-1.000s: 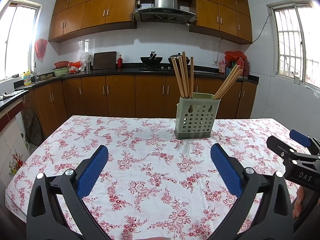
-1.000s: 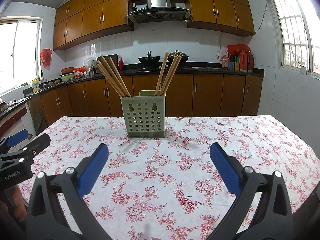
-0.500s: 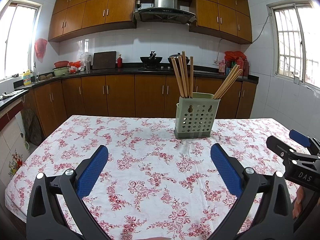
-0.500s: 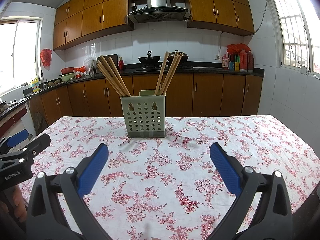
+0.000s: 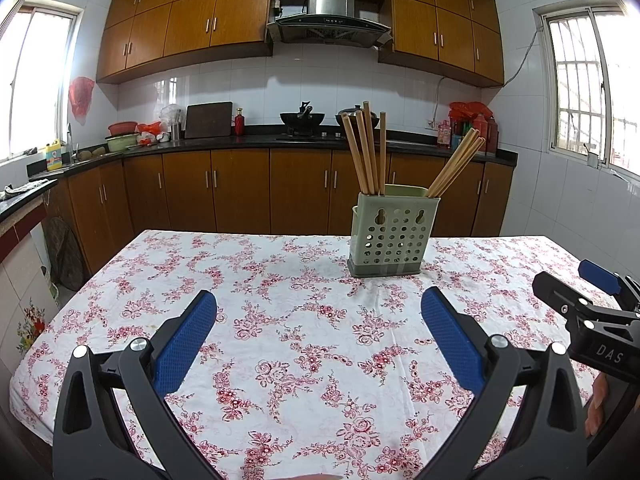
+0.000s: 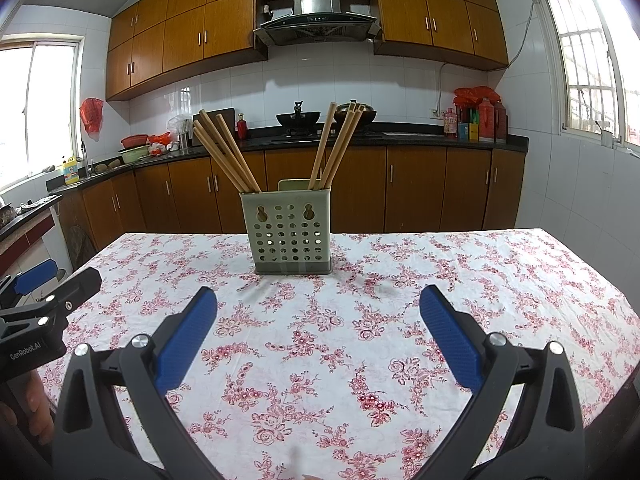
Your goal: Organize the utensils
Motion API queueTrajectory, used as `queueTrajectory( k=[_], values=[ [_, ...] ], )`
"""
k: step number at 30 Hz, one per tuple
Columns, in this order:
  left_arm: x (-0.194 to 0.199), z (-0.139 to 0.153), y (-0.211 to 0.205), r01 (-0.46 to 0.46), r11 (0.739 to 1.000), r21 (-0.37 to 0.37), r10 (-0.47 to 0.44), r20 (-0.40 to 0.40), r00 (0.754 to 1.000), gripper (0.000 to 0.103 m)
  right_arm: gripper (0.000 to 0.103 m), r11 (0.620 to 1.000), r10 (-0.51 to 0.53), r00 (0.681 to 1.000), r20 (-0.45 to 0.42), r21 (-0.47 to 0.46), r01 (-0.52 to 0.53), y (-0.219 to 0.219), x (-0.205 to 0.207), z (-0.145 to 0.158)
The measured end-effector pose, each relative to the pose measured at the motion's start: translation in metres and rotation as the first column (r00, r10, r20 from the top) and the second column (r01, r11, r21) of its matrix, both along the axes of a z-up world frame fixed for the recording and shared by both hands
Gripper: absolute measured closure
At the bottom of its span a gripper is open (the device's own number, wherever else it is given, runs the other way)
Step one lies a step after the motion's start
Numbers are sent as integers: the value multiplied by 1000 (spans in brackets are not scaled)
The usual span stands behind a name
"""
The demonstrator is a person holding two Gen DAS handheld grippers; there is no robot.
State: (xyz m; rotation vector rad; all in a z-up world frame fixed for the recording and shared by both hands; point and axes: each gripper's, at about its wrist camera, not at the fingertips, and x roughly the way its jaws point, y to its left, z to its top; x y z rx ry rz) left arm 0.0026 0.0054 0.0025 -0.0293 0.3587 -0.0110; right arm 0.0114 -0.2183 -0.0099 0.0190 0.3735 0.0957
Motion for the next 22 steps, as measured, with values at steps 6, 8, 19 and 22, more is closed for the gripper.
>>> queueTrajectory(
  k=[6, 8, 19, 22],
  values=[
    [0, 0, 0, 1, 1000, -1, -1, 0, 1000, 2, 4, 1000, -1, 1000, -2, 1, 1, 1, 0, -2],
    [0, 0, -1, 1, 1000, -1, -1, -1, 1000, 2, 4, 1000, -1, 1000, -2, 1, 1, 1, 0, -2],
    [0, -1, 1, -5, 1000, -6, 5, -4, 1000, 2, 4, 1000, -2, 1000, -3, 2, 2, 3, 0, -3],
    [-1, -1, 3, -3, 1000, -8, 3, -8, 1000, 2, 4, 1000, -2, 1000, -4, 3, 2, 3, 0, -3]
  ],
)
